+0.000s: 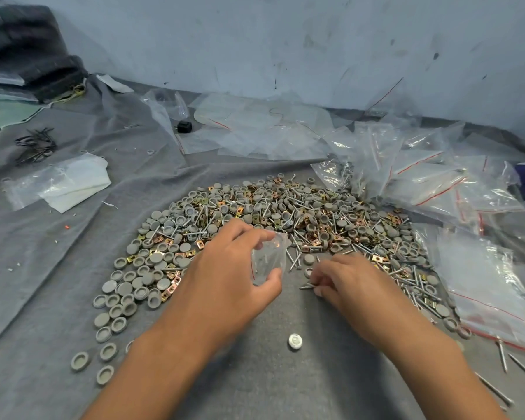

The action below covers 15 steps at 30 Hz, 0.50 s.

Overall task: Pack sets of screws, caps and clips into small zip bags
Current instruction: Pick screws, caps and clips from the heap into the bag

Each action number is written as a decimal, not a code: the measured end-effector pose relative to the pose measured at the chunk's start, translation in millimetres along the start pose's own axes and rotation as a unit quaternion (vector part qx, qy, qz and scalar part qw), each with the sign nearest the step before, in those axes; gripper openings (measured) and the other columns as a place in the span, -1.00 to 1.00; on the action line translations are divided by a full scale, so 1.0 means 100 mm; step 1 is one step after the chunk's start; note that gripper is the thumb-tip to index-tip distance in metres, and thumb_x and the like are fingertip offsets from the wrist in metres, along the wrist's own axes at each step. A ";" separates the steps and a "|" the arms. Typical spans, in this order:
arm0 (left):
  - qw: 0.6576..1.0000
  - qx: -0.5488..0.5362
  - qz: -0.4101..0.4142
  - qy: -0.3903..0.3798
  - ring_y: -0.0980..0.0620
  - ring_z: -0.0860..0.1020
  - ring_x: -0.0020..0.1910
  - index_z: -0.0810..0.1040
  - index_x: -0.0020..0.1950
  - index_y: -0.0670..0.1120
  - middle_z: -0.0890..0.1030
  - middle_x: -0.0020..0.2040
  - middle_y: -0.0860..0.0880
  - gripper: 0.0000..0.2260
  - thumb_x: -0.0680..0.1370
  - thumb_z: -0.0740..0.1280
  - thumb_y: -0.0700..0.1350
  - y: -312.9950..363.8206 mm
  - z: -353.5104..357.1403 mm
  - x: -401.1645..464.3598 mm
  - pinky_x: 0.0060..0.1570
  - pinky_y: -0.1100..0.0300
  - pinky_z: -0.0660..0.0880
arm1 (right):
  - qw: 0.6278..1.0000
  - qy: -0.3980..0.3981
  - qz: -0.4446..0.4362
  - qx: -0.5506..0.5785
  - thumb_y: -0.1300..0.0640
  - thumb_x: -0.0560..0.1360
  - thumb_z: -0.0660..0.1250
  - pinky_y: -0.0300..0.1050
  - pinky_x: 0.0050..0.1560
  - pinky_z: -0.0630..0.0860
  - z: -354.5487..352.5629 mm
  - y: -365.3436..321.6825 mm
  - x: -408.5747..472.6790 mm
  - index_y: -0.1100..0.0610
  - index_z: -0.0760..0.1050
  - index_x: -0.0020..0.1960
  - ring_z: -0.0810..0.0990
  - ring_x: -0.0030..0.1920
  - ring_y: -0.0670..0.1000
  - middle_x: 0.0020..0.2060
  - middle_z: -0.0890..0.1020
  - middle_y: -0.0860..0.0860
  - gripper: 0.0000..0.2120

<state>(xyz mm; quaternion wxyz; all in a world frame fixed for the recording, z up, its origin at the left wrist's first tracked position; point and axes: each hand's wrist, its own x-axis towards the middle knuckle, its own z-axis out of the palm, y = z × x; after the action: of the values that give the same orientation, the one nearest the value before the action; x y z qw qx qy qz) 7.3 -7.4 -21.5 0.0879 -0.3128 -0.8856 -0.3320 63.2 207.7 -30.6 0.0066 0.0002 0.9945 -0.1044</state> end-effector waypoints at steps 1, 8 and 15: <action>1.000 0.000 0.000 -0.002 0.26 0.50 -0.15 0.51 0.36 0.18 0.39 0.04 0.29 -0.55 0.48 0.33 0.22 0.00 0.00 0.00 -0.15 0.28 0.51 | 1.000 -0.006 0.012 -0.010 -0.06 0.63 0.27 -0.13 0.05 0.48 0.03 -0.02 -0.01 -0.14 0.51 0.17 0.46 0.13 -0.07 -0.02 0.41 -0.23 -0.86; 1.000 0.003 0.000 -0.004 0.32 0.46 -0.18 0.53 0.34 0.15 0.39 0.05 0.27 -0.58 0.49 0.41 0.15 0.04 -0.01 0.00 -0.07 0.29 0.48 | 0.982 0.106 -0.021 0.156 -0.08 0.65 0.17 -0.35 -0.01 0.29 -0.01 -0.06 -0.04 -0.21 0.36 -0.01 0.37 0.06 -0.18 -0.04 0.40 -0.30 -0.94; 1.000 0.002 0.004 -0.009 0.27 0.41 -0.21 0.53 0.33 0.15 0.41 0.09 0.26 -0.59 0.49 0.42 0.14 0.06 0.01 -0.01 -0.04 0.30 0.46 | 0.950 0.208 -0.177 0.154 0.10 0.60 0.32 -0.25 -0.02 0.52 -0.15 -0.42 -0.09 0.07 0.60 0.10 0.55 -0.05 -0.11 -0.01 0.51 -0.08 -0.87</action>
<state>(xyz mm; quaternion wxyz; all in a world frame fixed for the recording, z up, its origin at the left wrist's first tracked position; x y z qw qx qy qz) 11.5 -3.4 -19.2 0.0816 -0.3191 -0.8858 -0.3268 71.6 170.1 -7.4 -0.2194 -0.1530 0.9297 -0.2533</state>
